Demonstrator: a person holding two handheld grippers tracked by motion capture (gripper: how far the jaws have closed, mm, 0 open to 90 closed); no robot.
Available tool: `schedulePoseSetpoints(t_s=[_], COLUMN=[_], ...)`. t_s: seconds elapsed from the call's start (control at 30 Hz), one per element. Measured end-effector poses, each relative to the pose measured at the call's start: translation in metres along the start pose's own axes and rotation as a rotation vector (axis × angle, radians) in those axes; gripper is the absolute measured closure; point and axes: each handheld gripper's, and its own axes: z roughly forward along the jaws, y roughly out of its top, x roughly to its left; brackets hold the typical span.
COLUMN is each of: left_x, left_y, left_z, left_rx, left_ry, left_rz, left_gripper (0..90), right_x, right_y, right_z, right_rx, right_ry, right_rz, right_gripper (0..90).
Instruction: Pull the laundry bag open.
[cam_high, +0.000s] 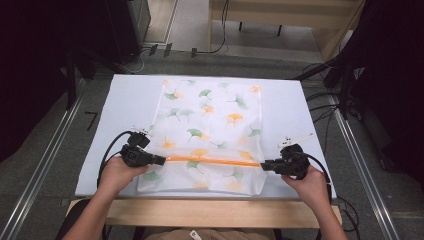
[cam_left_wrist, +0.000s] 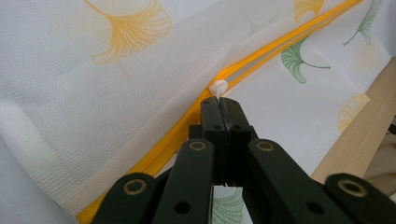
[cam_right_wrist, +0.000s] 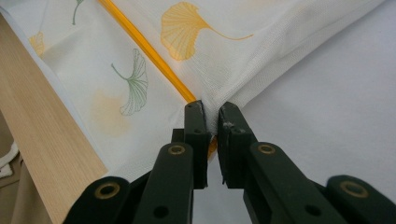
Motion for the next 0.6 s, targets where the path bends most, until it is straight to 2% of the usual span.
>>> schedulePoseSetpoints(t_s=[0.33,0.6], left_x=[0.0013,0.0010], left_y=[-0.0014,-0.0044], left_z=[-0.0008,-0.0022], left_rx=[-0.013,-0.017], left_ry=[-0.018,-0.021], left_rz=[-0.019,-0.018], left_gripper=[90.0,90.0], right_x=[-0.0014,-0.0022], right_y=[0.0006,0.0020], right_z=[-0.0004,0.0012], right_rx=[0.001,0.008], right_ry=[0.001,0.012], right_rz=[0.006,0.008], right_gripper=[85.4,85.3])
